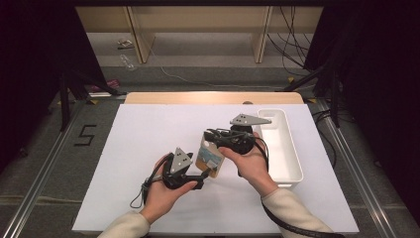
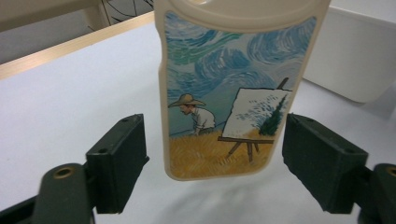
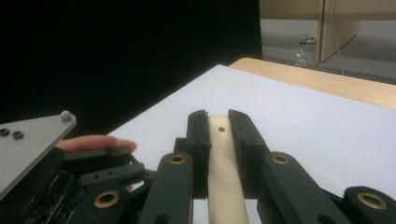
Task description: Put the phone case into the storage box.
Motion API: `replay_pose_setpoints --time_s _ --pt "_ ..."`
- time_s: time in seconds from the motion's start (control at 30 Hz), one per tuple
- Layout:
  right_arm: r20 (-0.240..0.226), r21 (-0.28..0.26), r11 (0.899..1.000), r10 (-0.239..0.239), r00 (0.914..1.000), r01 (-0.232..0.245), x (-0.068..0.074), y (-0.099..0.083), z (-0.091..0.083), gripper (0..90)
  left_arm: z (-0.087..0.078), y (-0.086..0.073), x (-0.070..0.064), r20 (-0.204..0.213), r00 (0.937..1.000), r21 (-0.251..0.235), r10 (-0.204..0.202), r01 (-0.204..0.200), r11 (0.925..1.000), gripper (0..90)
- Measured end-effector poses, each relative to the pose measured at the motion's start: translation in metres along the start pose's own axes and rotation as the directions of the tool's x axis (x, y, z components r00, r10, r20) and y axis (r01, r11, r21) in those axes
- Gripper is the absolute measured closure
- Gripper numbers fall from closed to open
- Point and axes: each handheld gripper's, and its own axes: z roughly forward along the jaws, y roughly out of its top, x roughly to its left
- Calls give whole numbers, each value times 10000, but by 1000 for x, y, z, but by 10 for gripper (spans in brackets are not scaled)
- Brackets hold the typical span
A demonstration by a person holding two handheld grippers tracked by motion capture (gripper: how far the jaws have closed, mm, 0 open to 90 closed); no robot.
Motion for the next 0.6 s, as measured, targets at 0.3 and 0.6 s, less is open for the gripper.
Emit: replay_pose_setpoints --time_s 0.3,0.6 --pt "-191 433 9961 -762 9969 770 -1 4 -3 798 -4 -1 16 158 9995 -14 -260 260 9997 199" --pt "-998 1119 9791 -1591 9822 1700 -4 9 -7 797 -2 -2 18 1003 9949 224 -124 102 9997 191"
